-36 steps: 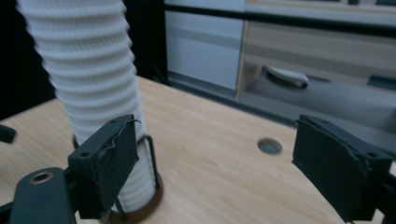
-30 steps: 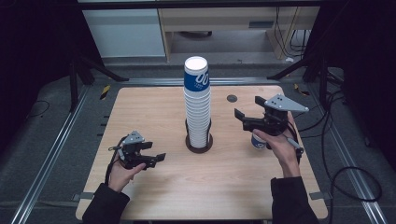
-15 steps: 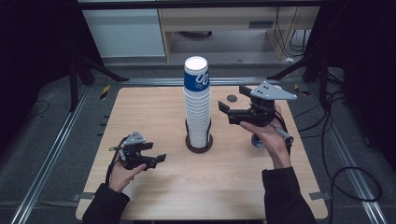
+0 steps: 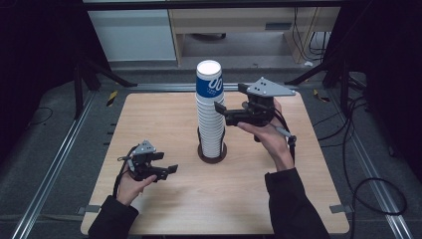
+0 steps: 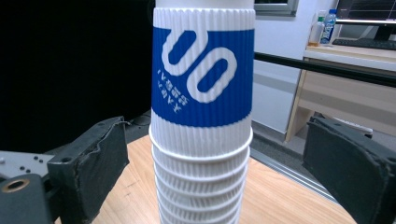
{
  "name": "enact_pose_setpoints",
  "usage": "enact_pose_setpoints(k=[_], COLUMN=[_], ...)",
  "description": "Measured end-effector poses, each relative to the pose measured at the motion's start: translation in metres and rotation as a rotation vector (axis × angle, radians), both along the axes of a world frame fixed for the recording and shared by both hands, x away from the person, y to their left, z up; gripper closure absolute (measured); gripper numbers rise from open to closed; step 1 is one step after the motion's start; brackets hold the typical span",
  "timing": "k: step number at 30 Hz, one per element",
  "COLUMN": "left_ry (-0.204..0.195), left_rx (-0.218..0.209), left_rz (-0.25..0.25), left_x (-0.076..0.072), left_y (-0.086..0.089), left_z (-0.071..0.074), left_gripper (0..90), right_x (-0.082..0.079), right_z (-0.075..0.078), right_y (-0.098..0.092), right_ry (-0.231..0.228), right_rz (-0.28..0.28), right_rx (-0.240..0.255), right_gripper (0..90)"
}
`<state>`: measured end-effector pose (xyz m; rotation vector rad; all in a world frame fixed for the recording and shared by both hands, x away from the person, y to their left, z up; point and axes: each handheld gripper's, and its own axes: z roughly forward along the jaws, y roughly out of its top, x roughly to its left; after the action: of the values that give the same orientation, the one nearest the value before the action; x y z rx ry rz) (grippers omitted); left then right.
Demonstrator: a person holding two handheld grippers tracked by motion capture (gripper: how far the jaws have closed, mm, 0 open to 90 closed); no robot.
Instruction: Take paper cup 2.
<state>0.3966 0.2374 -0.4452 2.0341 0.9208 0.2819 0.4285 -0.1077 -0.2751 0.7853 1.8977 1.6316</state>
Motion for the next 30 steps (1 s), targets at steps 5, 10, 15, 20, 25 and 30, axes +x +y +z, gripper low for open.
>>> enact_pose_setpoints(k=[5, 10, 15, 20, 25, 30], left_ry=[0.000, -0.006, -0.005, -0.007, -0.005, -0.005], left_rx=[0.006, 0.007, 0.008, 0.004, 0.006, 0.005], left_rz=[0.001, 0.001, -0.002, 0.000, -0.002, -0.002], left_x=[0.000, -0.001, 0.000, 0.000, 0.000, 0.000], left_y=[-0.001, -0.001, -0.002, -0.002, -0.002, -0.002], left_z=[-0.001, 0.000, -0.001, -0.001, -0.001, -0.001], left_gripper=[19.4, 19.5, 19.4, 19.4, 19.4, 19.3], right_x=[0.005, 0.010, 0.018, 0.028, 0.036, 0.041], right_z=[0.003, 0.005, 0.006, 0.005, 0.003, 0.000], right_y=[0.008, 0.016, 0.026, 0.036, 0.043, 0.048], right_ry=[0.002, 0.001, -0.009, -0.006, 0.002, 0.017], right_rz=[0.004, 0.006, -0.008, -0.017, -0.027, -0.026], right_rx=[0.002, -0.010, -0.006, 0.003, 0.001, -0.010], right_gripper=[6.6, 6.4, 6.5, 6.8, 8.4, 11.0])
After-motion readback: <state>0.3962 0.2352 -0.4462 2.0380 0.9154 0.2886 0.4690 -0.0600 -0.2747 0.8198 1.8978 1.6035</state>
